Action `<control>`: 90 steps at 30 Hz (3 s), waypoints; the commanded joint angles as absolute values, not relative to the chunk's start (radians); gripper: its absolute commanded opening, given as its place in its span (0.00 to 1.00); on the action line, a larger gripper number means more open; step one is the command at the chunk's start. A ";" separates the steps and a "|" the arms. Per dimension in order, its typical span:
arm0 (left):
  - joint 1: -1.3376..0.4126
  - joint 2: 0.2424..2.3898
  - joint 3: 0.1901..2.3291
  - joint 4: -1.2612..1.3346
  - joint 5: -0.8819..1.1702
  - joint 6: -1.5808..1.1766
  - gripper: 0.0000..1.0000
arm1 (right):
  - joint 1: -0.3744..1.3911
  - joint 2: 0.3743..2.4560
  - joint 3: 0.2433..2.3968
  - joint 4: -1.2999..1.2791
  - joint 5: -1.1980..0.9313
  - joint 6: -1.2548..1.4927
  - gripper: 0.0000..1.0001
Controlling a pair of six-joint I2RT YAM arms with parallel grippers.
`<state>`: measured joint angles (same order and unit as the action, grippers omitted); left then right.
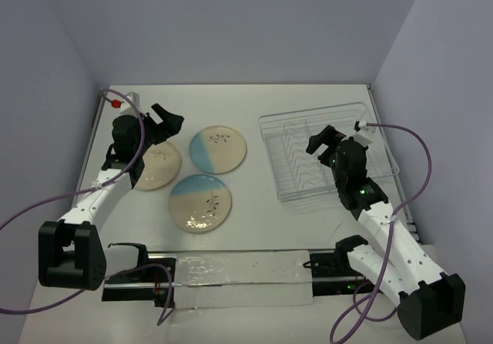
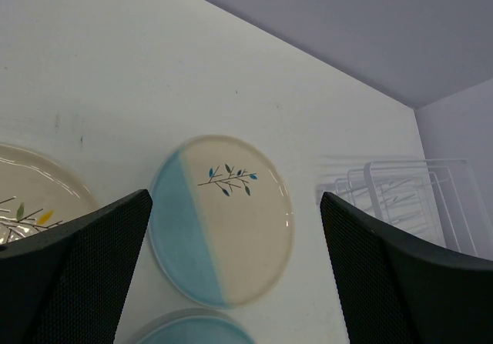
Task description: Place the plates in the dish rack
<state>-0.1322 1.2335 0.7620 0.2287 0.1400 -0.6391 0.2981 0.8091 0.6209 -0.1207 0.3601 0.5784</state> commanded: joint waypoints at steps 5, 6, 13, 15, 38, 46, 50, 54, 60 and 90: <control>-0.140 1.222 0.811 0.261 0.139 -0.619 0.99 | 0.294 0.751 0.634 -0.085 0.282 0.522 1.00; -0.140 1.225 0.812 0.262 0.140 -0.617 0.99 | 0.294 0.752 0.631 -0.073 0.259 0.513 1.00; -0.140 1.336 0.912 0.197 0.191 -0.567 0.99 | 0.490 0.867 0.706 -0.033 0.220 0.386 1.00; -0.140 1.385 0.954 0.165 0.218 -0.544 0.99 | 0.577 0.899 0.768 -0.035 0.298 0.358 1.00; -0.140 1.938 1.425 -0.199 0.257 -0.338 0.91 | 0.863 1.520 1.179 -0.105 0.380 0.646 1.00; -0.182 2.047 1.512 -0.294 0.123 -0.333 0.99 | 0.862 1.673 1.260 -0.171 0.417 0.743 1.00; -0.204 2.052 1.512 -0.312 0.035 -0.330 0.99 | 0.859 1.727 1.292 -0.202 0.426 0.764 1.00; -0.221 2.080 1.533 -0.335 0.012 -0.316 0.98 | 0.853 1.745 1.289 -0.204 0.431 0.790 1.00; -0.253 2.144 1.595 -0.407 -0.093 -0.313 0.77 | 0.839 1.772 1.285 -0.204 0.416 0.816 1.00; -0.258 2.246 1.635 -0.489 -0.108 -0.371 0.31 | 0.795 2.011 1.429 -0.267 0.429 0.997 1.00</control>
<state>-0.2668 2.1842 1.6366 -0.4322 -0.0601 -0.3647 0.8079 1.9816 1.3776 -0.2400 0.3820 0.9259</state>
